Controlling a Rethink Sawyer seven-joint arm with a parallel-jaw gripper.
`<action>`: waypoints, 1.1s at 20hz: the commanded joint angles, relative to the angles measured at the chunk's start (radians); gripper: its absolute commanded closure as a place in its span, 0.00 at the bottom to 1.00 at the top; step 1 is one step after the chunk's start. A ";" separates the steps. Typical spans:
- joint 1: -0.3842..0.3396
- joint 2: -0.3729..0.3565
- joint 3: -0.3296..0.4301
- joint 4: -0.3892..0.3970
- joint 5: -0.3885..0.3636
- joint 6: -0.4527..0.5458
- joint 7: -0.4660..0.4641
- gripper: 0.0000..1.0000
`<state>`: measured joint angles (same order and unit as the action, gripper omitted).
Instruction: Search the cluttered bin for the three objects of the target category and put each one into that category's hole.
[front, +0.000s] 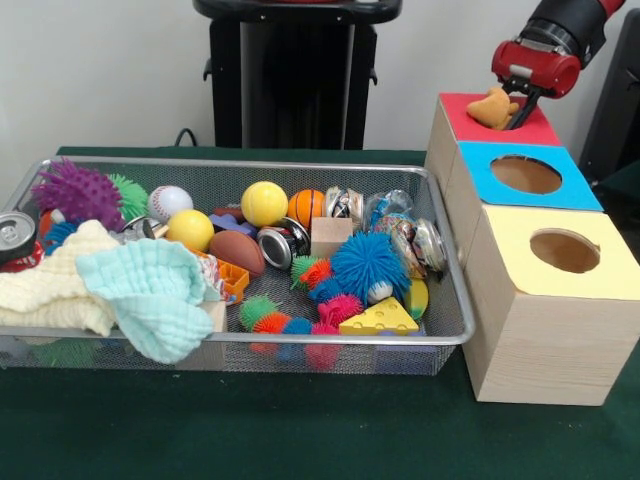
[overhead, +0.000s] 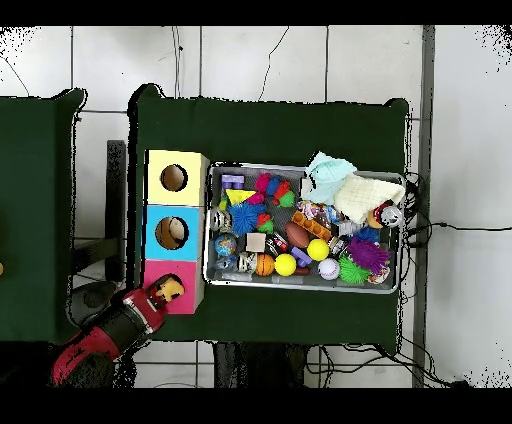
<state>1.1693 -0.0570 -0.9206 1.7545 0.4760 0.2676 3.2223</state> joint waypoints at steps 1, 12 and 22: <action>0.007 -0.127 0.034 0.013 -0.058 0.059 0.006 0.00; -0.008 -0.185 0.036 0.030 -0.111 0.059 0.003 0.00; -0.041 -0.160 0.062 0.035 -0.127 -0.019 0.030 0.00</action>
<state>1.1279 -0.1331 -0.8892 1.7636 0.3946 0.2645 3.2223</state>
